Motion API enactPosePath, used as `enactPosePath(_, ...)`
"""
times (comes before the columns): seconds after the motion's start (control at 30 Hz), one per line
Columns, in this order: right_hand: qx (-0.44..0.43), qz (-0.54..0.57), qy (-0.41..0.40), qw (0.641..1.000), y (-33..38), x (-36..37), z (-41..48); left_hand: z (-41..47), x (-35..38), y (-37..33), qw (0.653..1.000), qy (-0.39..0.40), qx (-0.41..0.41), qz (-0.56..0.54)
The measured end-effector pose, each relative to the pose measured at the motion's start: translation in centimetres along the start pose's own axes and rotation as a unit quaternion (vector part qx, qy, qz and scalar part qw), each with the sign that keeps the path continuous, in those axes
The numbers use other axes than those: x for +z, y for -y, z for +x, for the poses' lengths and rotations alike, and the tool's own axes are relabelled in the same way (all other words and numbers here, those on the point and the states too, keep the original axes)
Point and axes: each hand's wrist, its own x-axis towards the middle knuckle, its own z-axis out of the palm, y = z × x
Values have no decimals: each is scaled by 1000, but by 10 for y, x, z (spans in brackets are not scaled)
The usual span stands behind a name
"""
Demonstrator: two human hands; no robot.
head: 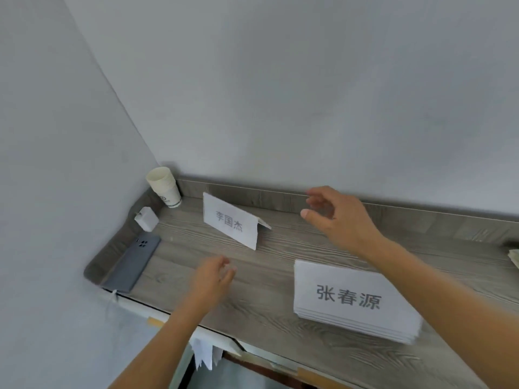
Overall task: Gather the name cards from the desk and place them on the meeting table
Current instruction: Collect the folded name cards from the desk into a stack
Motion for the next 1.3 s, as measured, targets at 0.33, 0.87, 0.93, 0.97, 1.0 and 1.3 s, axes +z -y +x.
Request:
enactPosePath(0.33,98,-236,229,939,5,150,109,0,45,80,989,6,30,148)
enactPosePath(0.87,57,35,108,992,51,11,43,3,50,87,987,-4,43,157)
enactPosePath(0.93,58,61,86,993,48,-21,16,2,51,86,987,-13,41,155)
enactPosePath(0.97,56,63,78,993,44,-36,2,2,51,85,987,-16,37,152)
enactPosePath(1.0,55,58,71,994,39,-51,-12,2,49,83,988,-17,32,147)
enactPosePath(1.3,83,20,88,992,-23,-107,-104,-28,18,-52,948,-31,9,-315)
